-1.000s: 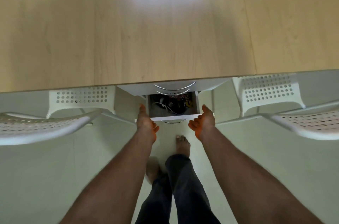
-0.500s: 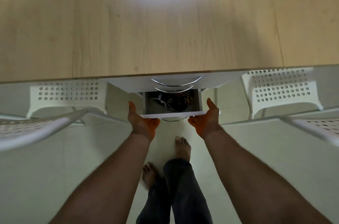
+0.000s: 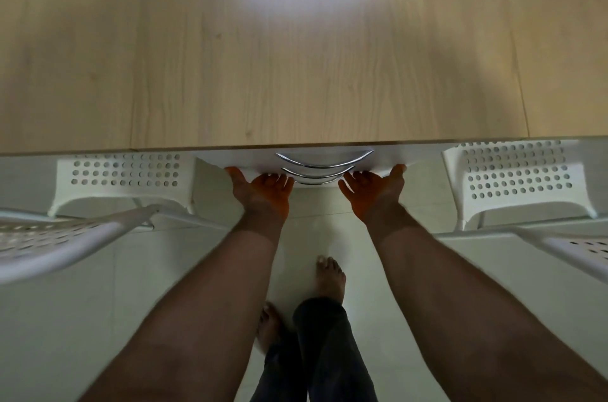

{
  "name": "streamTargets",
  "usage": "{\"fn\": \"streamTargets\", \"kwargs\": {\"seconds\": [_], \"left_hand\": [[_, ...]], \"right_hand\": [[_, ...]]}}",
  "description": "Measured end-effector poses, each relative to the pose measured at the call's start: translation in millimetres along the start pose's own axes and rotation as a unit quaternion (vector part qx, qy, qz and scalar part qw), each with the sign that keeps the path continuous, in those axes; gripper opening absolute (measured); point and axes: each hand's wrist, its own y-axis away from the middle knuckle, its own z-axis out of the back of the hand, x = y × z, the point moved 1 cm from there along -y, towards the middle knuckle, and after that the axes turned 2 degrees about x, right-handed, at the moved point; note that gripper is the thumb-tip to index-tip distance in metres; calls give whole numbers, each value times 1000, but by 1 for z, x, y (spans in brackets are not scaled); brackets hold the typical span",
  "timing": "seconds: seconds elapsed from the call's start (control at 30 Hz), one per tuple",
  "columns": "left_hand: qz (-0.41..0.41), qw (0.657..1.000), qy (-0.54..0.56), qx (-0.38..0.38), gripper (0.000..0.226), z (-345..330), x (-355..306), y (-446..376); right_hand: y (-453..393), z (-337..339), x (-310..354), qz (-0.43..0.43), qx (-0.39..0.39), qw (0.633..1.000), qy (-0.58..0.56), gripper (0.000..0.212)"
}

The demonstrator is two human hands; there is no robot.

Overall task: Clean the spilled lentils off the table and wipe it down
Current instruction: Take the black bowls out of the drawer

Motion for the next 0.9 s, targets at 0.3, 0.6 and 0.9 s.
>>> {"fn": "streamTargets", "kwargs": {"seconds": [0.3,0.6,0.9], "left_hand": [[17,988,-150,-33,93,12,-5,11],[-229,663,-713,-28,22,11,-2,62],[-440,484,-753,76,33,7,-7,93]], "right_hand": [[30,9,-28,294,-66,830,470,18],[49,-25,-60,419,111,296,851,60],[68,-26,-67,297,60,257,918,60]]}}
